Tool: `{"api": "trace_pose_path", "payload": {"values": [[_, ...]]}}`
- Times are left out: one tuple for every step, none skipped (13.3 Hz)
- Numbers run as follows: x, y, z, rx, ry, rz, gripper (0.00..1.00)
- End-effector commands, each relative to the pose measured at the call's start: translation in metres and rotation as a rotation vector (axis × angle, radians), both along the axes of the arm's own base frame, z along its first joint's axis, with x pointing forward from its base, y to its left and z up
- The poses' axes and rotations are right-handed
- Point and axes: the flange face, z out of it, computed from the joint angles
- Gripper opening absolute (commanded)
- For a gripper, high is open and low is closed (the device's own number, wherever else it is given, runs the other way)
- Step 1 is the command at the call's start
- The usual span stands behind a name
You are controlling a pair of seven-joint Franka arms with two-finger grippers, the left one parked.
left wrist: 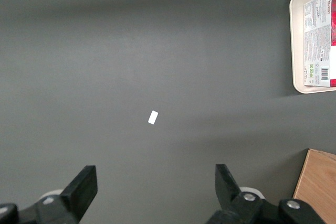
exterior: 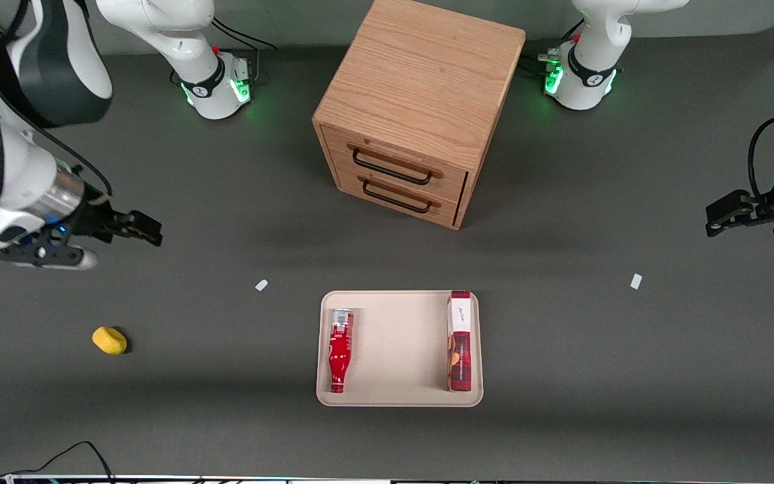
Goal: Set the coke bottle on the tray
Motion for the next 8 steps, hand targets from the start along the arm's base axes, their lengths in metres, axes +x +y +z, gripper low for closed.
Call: {"api": "trace_pose_path", "payload": {"values": [[-0.027,-0.02,0.012,0.021,0.0,-0.025,1.0],[-0.026,-0.022,0.015,0.021,-0.003,-0.03,1.0],[-0.026,-0.024,0.017,0.022,-0.007,-0.033,1.0],[-0.025,-0.024,0.017,0.022,-0.009,-0.034,1.0],[-0.024,-0.025,0.021,0.023,-0.016,-0.045,1.0],[-0.022,-0.025,0.024,0.024,-0.021,-0.051,1.0],[-0.02,-0.025,0.026,0.025,-0.025,-0.067,1.0],[-0.018,-0.024,0.03,0.025,-0.031,-0.077,1.0]]}}
